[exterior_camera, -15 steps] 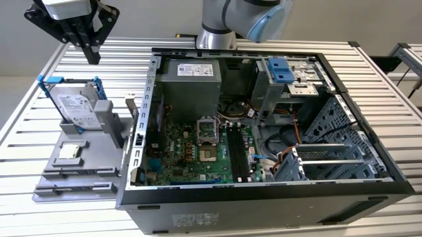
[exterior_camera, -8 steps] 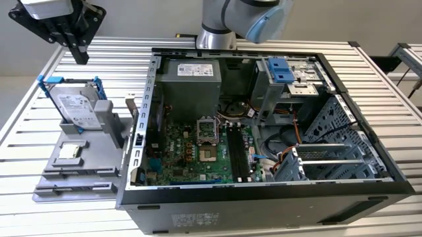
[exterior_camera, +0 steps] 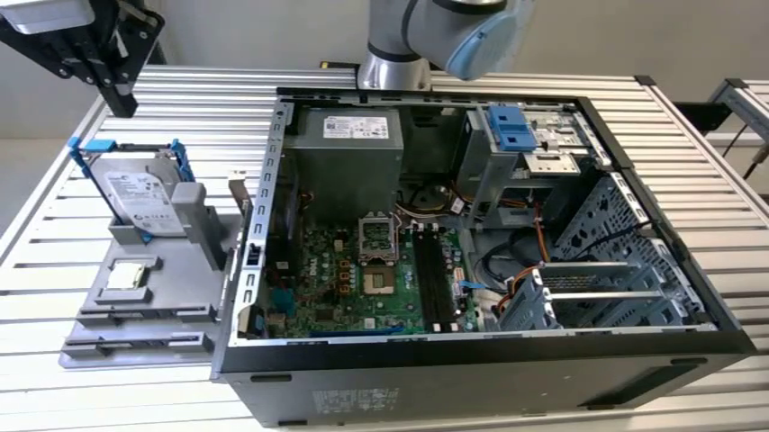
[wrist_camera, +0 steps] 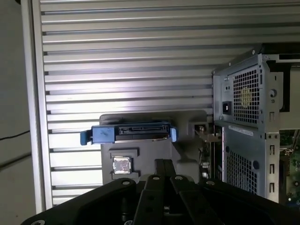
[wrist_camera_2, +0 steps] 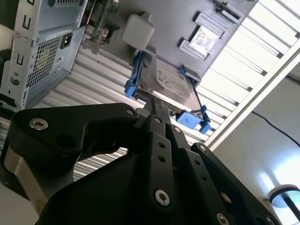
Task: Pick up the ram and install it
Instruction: 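Reach for the ram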
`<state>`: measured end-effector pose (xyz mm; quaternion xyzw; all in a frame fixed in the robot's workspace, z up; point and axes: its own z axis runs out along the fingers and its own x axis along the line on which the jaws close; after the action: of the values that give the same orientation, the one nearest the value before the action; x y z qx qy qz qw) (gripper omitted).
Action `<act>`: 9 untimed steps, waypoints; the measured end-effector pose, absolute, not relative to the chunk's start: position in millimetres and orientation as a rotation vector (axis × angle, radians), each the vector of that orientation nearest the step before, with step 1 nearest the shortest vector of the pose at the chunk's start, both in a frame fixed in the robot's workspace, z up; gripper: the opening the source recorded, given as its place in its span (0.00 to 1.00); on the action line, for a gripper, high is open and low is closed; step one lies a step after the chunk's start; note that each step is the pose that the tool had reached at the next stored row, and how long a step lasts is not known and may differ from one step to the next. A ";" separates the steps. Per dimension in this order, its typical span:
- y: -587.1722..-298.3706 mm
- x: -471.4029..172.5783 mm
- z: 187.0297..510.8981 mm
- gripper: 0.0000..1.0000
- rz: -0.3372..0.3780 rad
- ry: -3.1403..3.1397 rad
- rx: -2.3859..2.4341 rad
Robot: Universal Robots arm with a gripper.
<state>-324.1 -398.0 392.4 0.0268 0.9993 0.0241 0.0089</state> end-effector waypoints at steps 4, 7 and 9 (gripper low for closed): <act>-398.0 -335.8 392.4 0.00 0.075 3.122 0.083; -398.0 -344.6 392.4 0.00 0.075 3.122 0.082; -398.0 -350.3 392.4 0.00 0.075 3.122 0.082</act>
<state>-350.3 -398.0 392.4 0.0261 0.9993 0.0241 0.0087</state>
